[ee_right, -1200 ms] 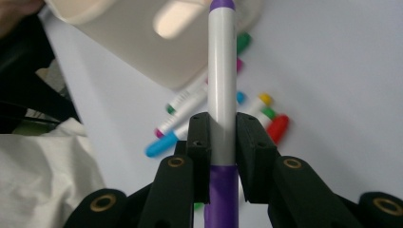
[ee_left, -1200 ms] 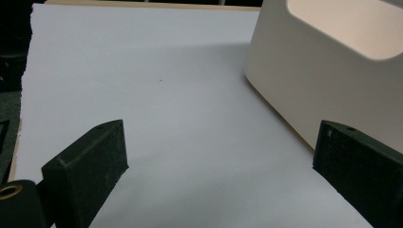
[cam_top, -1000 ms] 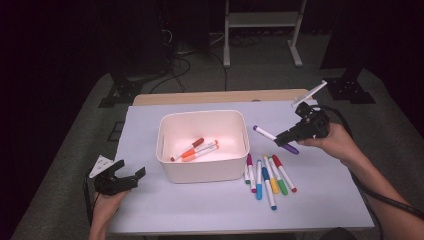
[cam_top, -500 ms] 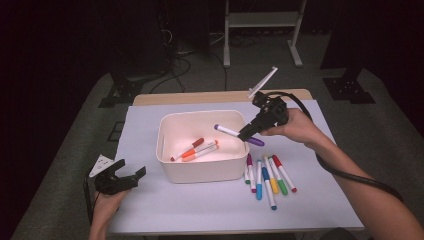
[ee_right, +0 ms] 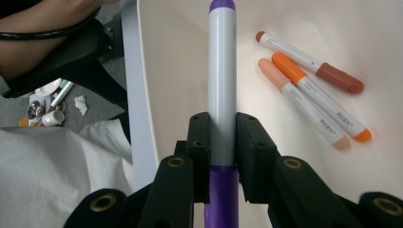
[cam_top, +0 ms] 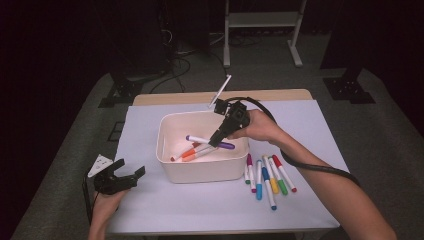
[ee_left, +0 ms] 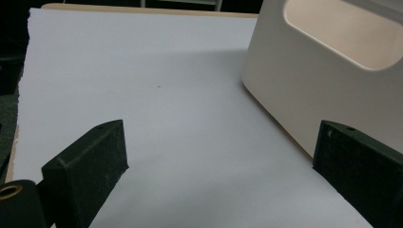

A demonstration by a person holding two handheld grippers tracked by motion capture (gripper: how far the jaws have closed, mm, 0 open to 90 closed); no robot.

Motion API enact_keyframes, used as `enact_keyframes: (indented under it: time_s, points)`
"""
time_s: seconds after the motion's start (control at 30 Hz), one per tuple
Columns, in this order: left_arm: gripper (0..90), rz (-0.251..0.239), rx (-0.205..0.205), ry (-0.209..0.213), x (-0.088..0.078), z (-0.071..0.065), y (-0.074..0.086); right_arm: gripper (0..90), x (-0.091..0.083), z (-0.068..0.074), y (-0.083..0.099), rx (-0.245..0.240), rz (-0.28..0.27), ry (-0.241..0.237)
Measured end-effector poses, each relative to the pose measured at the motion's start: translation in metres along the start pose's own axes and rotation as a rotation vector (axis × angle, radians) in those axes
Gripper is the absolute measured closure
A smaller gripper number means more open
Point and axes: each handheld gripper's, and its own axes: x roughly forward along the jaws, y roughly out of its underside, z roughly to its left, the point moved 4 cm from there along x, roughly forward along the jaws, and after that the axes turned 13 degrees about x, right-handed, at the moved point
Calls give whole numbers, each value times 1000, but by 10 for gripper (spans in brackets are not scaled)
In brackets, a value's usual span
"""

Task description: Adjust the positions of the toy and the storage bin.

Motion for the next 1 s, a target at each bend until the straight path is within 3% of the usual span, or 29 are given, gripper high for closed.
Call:
enact_keyframes:
  time_s: [0.3, 0.7, 0.77, 1.0]
  points:
    - [29, 1, 4, 1, 0, 1, 0, 755, 36, -5, -10, -8, 80, 7]
    - [31, -2, 3, -1, -1, 1, -1, 731, 64, -6, -13, -20, 144, 30]
    - [31, -3, 2, -1, -1, 1, -1, 671, 64, -6, -14, -13, 135, 40]
    - [31, -2, 3, 0, -1, 1, 0, 658, 37, -2, -11, -16, 71, 59]
